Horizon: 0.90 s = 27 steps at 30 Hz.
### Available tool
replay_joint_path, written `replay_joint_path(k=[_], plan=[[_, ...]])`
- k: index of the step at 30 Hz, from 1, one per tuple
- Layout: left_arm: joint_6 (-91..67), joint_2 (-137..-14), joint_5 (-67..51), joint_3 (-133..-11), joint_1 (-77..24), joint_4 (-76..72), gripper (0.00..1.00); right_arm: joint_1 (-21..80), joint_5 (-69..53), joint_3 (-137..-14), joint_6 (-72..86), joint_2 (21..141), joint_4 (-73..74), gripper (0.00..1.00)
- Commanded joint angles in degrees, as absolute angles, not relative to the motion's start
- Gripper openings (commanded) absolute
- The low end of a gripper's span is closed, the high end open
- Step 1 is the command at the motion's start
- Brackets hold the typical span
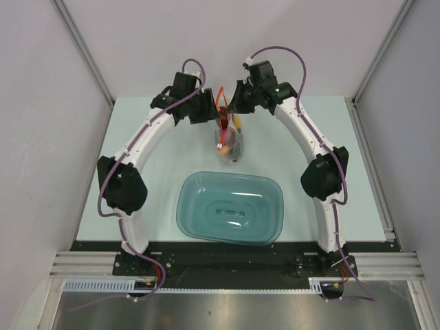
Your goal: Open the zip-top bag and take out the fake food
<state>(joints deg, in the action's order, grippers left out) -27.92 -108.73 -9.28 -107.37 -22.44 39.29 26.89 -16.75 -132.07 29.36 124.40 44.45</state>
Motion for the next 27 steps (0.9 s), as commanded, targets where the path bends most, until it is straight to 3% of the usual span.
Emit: replay_joint_path(k=[1,10,16,25,26,27], plan=[[-27.7,-109.3,-9.3,-110.4,-23.1,39.3,0.60,27.1,-16.3,-134.0,30.4,122.3,43.6,0.00],[-29.1,-111.8,-10.5,-112.4,-23.6,39.5,0.66,27.9,-16.3,-133.8,30.6,122.1,43.9,0.00],[-29.3,-115.1,-9.4,-116.1,-23.6,42.1,0.56,28.0,-14.6,-134.3,30.8,122.3,44.7,0.00],[-23.7,-113.6,-4.1,-118.3,-22.8,46.8,0.17,27.8,-11.8,-134.7,26.6,122.1,45.5,0.00],[-23.2,-113.2,-2.7,-118.3,-22.4,47.2,0.05,27.4,-11.5,-134.7,26.0,122.2,45.5,0.00],[-22.8,-112.2,-2.0,-118.1,-22.2,47.9,0.01,27.2,-11.4,-134.6,24.1,122.0,45.4,0.00]])
